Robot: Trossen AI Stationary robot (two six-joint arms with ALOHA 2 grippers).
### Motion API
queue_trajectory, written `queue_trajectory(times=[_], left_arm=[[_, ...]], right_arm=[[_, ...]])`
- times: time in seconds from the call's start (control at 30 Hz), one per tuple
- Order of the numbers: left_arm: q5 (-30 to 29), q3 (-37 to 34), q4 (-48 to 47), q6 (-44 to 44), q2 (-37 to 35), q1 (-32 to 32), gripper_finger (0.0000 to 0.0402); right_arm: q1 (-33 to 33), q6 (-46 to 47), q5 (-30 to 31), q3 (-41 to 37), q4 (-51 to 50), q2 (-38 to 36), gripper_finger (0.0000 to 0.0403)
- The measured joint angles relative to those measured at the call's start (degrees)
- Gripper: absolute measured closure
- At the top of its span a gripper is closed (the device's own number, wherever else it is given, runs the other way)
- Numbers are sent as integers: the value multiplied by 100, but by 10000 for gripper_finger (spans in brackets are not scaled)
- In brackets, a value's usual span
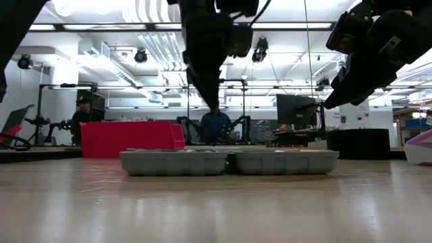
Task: Prefit tool cases
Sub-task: Put the pliers into the gray toolbox
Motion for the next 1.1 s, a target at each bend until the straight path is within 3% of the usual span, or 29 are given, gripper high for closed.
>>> queue_trajectory(times=[0.37,1.1], left_arm=[[-5,-520,290,151,2,54,256],[4,-654,411,480,96,251,258]], right_arm=[[2,20,-19,0,0,-2,401],[0,103,-20,0,-4,-4,401]])
